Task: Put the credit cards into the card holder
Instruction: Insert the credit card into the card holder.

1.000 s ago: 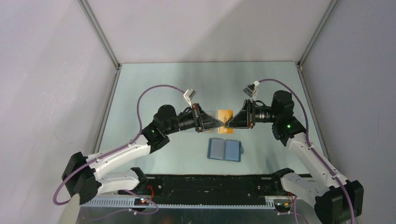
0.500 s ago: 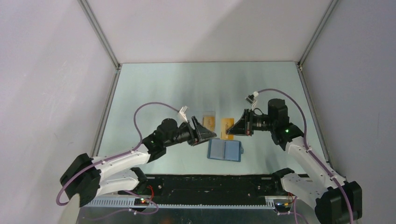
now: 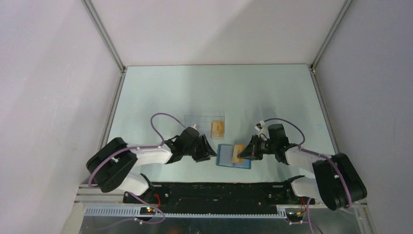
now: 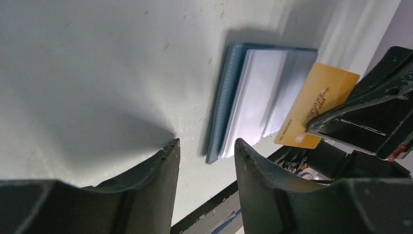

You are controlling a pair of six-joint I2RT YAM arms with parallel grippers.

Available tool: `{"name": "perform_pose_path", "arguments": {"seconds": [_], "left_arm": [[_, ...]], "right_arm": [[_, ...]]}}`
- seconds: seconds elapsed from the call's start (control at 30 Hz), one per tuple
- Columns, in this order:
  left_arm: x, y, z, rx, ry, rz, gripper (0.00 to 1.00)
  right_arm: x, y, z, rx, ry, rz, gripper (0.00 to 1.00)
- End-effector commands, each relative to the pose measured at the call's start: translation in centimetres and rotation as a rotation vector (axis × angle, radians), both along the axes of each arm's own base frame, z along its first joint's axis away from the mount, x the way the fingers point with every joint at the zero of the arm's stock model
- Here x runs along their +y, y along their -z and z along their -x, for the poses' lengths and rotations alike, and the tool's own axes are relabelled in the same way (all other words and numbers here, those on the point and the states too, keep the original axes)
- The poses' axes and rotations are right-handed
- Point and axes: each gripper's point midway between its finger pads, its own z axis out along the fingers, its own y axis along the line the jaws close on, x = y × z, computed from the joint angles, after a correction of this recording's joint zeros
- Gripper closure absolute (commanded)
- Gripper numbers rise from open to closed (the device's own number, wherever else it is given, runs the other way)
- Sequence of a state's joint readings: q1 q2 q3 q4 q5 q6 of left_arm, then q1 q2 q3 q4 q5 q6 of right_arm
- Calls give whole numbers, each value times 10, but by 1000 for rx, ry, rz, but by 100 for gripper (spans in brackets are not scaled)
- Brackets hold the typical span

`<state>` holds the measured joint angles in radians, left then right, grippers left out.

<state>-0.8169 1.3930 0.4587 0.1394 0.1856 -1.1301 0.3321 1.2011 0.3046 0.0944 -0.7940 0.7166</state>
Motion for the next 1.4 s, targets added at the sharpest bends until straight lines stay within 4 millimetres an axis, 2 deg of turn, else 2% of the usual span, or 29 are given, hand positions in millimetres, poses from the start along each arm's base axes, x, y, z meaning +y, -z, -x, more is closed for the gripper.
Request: {"name": "perform_pose_path", "arguments": {"seconds": [0.0,0.17,0.3,0.5,0.67,1.0,1.37], "left_arm": [[-11,-2,-20,-53,6,-23,52],[-7,12,-19,-27,3,-62,69],[-3,20,-17,-9,-6,-83,85],[-3,23,-16,0,-5,-91,96],[-4,25,-15,5,5,-95,100],[-8,26,-14,8,27,-97,100],[-10,27,-14,11,26,-98,100]], "right_arm": [[8,-8,-35,-148,37,-37,100],[6,4,-44,-151,61,2,100],[3,10,-42,-138,61,32,100],[-3,13,-41,-137,77,70,100],[1,18,-36,-99,66,57,100],[25,19,-26,-37,38,-43,100],[20,37,-1,74,53,-1,100]]}}
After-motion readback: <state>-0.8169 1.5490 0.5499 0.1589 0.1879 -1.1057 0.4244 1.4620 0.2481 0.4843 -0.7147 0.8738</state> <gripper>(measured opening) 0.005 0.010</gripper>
